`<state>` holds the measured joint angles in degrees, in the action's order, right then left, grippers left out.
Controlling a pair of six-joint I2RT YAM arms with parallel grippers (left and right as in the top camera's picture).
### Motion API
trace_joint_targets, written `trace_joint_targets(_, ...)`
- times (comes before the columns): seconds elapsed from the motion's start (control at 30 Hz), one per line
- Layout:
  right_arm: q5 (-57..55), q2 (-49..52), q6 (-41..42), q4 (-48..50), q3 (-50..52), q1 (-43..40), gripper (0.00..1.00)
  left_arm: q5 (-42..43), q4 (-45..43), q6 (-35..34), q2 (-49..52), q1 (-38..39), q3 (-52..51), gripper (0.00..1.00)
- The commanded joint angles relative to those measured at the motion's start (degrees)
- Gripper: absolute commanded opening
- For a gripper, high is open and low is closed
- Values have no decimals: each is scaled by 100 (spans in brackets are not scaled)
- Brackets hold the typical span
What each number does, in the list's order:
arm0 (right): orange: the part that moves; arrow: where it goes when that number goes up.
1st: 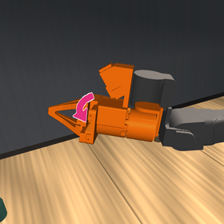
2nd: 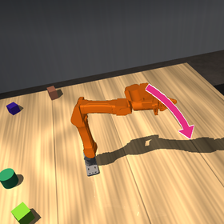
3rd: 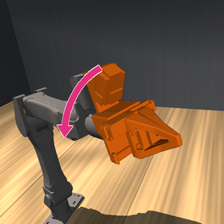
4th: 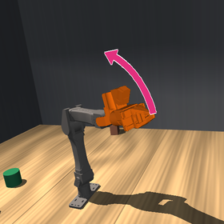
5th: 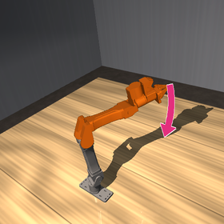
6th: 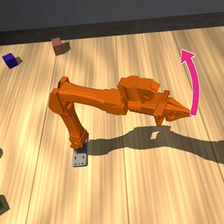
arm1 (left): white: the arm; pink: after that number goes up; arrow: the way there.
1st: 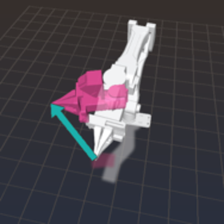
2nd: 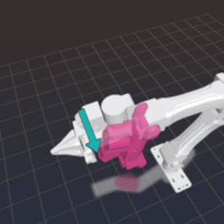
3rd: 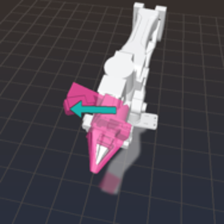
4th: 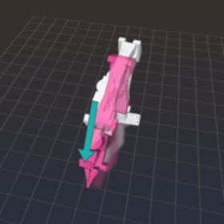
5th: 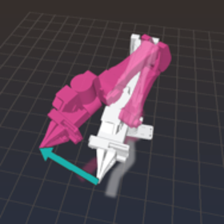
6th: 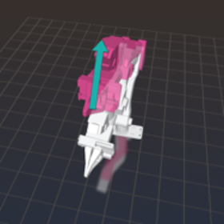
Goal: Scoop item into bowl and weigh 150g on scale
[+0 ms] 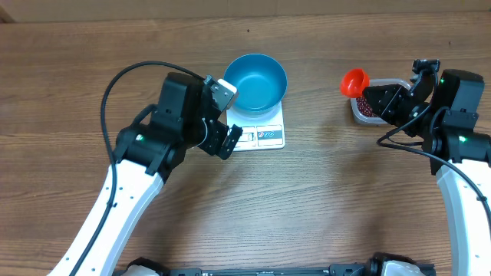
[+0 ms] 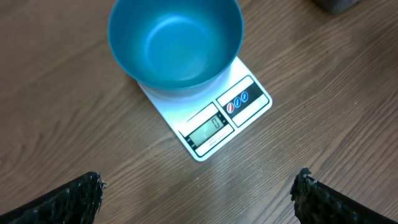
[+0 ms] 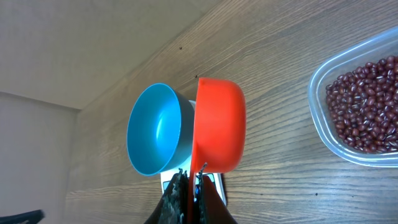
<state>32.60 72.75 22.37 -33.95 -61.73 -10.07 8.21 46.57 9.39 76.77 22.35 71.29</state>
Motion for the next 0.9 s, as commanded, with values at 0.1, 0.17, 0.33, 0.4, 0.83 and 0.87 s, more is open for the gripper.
trace_joint_targets(0.1,7,-111,-63,15,-103,-20,4,79,-4,-42,557,-31,111,99)
trace_joint_targets(0.17,4,-111,-63,17,-103,-20,4,79,-7,-42,761,-31,111,100)
trace_joint_targets(0.33,4,-111,-83,20,-103,-20,4,79,-7,-42,1224,-31,111,100)
trace_joint_targets(0.4,4,-111,-83,17,-103,-20,4,79,-9,-42,1416,-31,111,100)
trace_joint_targets(0.83,4,-111,-109,20,-103,-20,4,369,-55,-249,1974,-33,273,100)
trace_joint_targets(0.87,4,-111,-107,20,-103,-20,4,372,76,-297,1915,-33,387,100)
